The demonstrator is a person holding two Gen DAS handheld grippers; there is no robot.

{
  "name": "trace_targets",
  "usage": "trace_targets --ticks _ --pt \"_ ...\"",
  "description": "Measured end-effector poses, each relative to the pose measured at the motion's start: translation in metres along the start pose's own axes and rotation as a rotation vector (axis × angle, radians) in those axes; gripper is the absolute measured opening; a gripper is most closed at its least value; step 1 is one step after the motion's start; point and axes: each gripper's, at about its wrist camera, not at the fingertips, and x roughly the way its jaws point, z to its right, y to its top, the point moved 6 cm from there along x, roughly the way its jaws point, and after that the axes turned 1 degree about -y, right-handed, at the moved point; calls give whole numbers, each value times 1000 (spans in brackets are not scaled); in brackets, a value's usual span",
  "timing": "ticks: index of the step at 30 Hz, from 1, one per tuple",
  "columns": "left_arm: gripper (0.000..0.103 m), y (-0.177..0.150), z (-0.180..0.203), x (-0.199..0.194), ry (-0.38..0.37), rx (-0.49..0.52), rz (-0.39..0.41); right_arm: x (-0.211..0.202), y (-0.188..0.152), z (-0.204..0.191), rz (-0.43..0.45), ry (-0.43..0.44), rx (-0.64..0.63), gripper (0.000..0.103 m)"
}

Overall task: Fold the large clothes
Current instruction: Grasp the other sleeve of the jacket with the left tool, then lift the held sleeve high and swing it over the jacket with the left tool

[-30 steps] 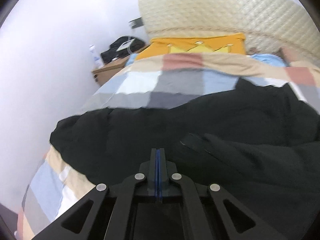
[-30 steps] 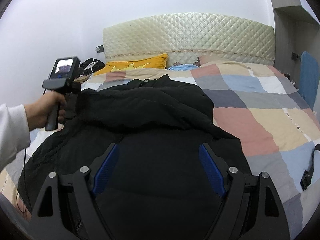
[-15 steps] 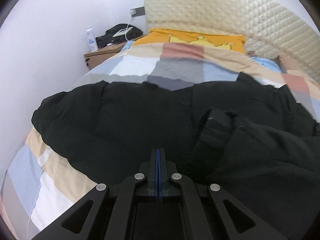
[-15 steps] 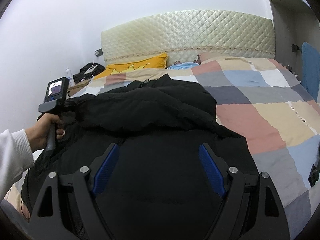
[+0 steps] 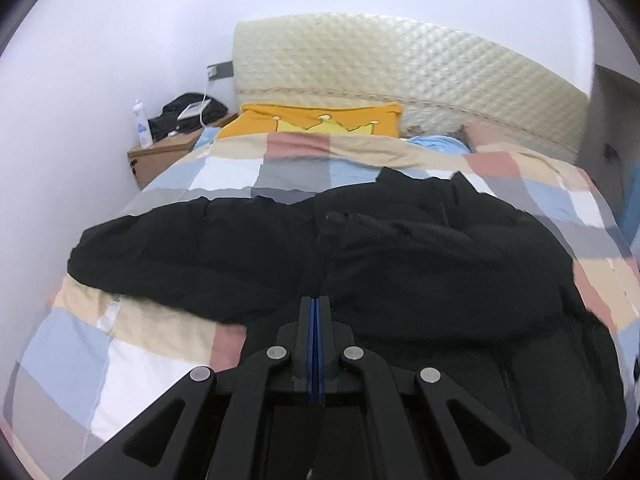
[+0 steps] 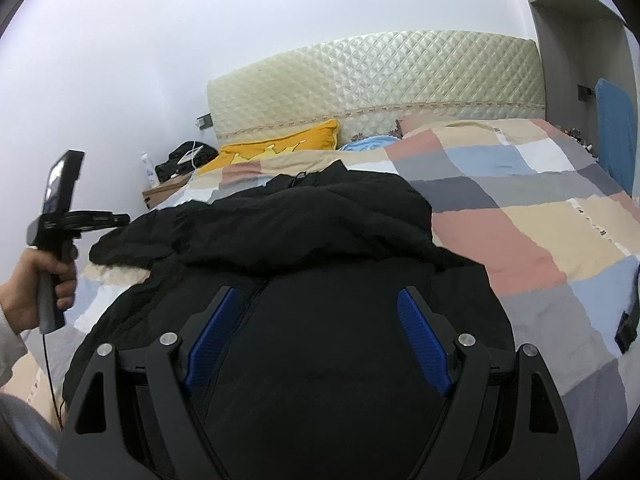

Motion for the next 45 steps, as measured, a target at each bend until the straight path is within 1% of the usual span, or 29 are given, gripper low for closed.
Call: trace_targets --ticks 3,6,8,9,11,14,19,21,23,25,26,27,29,31,32,35,37,39,41,42,45 --pt "0 -17 0 -30 -15 8 15 -12 1 -7 12 0 -22 82" --pt "0 -33 4 -71 -45 -3 75 -25 5 -15 32 17 -28 82" --pt "0 -43 5 -89 -55 -5 88 -33 5 -21 45 24 -50 82" --pt "0 -49 6 -97 -74 -12 93 -35 5 -24 50 21 -64 82" --pt "0 -60 3 -108 -114 -41 85 -39 4 -28 56 23 -86 82" --pt "0 -63 -7 -114 -131 -73 73 -47 -2 -32 54 36 -83 82" --pt "0 -53 -44 -111 -138 -134 57 -56 -15 -32 37 58 -68 82" --pt "0 -45 -66 -106 -164 -184 59 -59 -15 -32 43 53 -65 82" --pt "1 -40 -95 -100 -185 -268 67 -59 -14 -31 58 35 -70 82" --pt "2 -36 -126 -93 -169 -320 80 -56 -12 -29 68 4 -78 83" --pt "2 -33 -138 -90 -147 -321 90 -53 -12 -28 70 -12 -78 83" --pt "3 -32 -151 -85 -108 -313 94 -49 -11 -27 66 -16 -69 83" --pt "3 -29 -174 -74 -63 -299 91 -43 -11 -24 49 -1 -38 83" --pt "3 -28 -200 -58 -48 -318 59 -38 -11 -24 33 11 -13 83" --pt "3 -28 -214 -49 -51 -339 41 -37 -11 -24 27 11 -7 83" --pt "4 -33 -246 -29 -113 -437 21 -35 -11 -30 23 4 -5 83" --pt "14 -43 -272 -14 -103 -487 12 -34 -9 -35 42 -22 -31 83" --pt "47 -53 -294 3 -81 -512 2 -27 -7 -39 41 -44 -47 83" --pt "60 -64 -312 16 -75 -544 -3 -18 -9 -42 22 -48 -49 83" --pt "60 -67 -317 22 -79 -556 -6 -13 -10 -44 6 -49 -54 83" --pt "60 -77 -342 49 -126 -622 -32 -1 -13 -49 -33 -48 -48 83"
